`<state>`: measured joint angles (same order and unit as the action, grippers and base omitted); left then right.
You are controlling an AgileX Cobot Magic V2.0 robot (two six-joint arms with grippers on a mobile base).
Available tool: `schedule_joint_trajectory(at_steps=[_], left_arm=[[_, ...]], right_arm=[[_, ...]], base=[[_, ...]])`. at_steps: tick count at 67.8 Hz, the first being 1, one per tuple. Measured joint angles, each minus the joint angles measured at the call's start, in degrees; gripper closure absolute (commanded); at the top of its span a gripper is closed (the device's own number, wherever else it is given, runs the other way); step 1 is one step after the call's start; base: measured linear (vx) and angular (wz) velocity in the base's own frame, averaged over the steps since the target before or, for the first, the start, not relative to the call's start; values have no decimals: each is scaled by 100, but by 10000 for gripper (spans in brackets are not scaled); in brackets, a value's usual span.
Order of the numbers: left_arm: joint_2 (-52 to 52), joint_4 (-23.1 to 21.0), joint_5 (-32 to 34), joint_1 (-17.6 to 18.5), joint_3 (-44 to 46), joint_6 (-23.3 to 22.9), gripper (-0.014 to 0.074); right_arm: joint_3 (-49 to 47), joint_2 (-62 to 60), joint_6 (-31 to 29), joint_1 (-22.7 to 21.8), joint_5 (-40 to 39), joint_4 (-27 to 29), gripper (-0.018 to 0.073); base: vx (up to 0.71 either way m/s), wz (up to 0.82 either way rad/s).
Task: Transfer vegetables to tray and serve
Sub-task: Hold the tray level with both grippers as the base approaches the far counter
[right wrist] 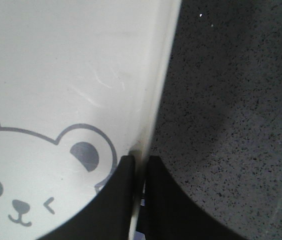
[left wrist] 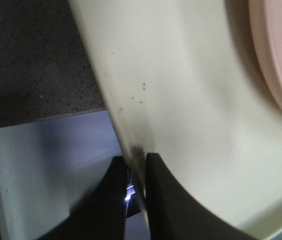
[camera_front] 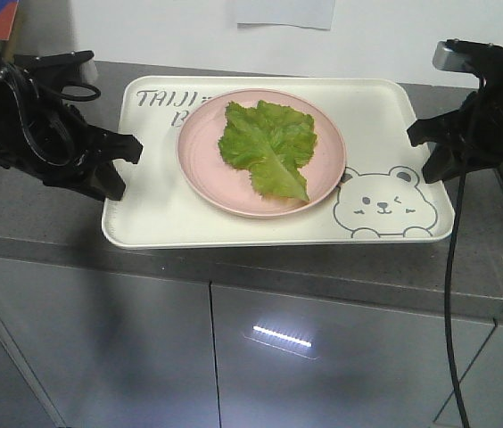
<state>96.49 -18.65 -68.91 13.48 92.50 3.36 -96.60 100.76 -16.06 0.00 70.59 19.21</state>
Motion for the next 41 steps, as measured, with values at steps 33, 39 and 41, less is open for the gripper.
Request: schedule_joint_trajectory(at_steps=[33,39,41], left_arm=[[0,0,0,0,0,0,602],[0,0,0,0,0,0,602],[0,0,0,0,0,0,602]], right_arm=[[0,0,0,0,0,0,565],[0,0,0,0,0,0,565],[0,0,0,0,0,0,565]], base=[[6,5],[5,4],[5,2]])
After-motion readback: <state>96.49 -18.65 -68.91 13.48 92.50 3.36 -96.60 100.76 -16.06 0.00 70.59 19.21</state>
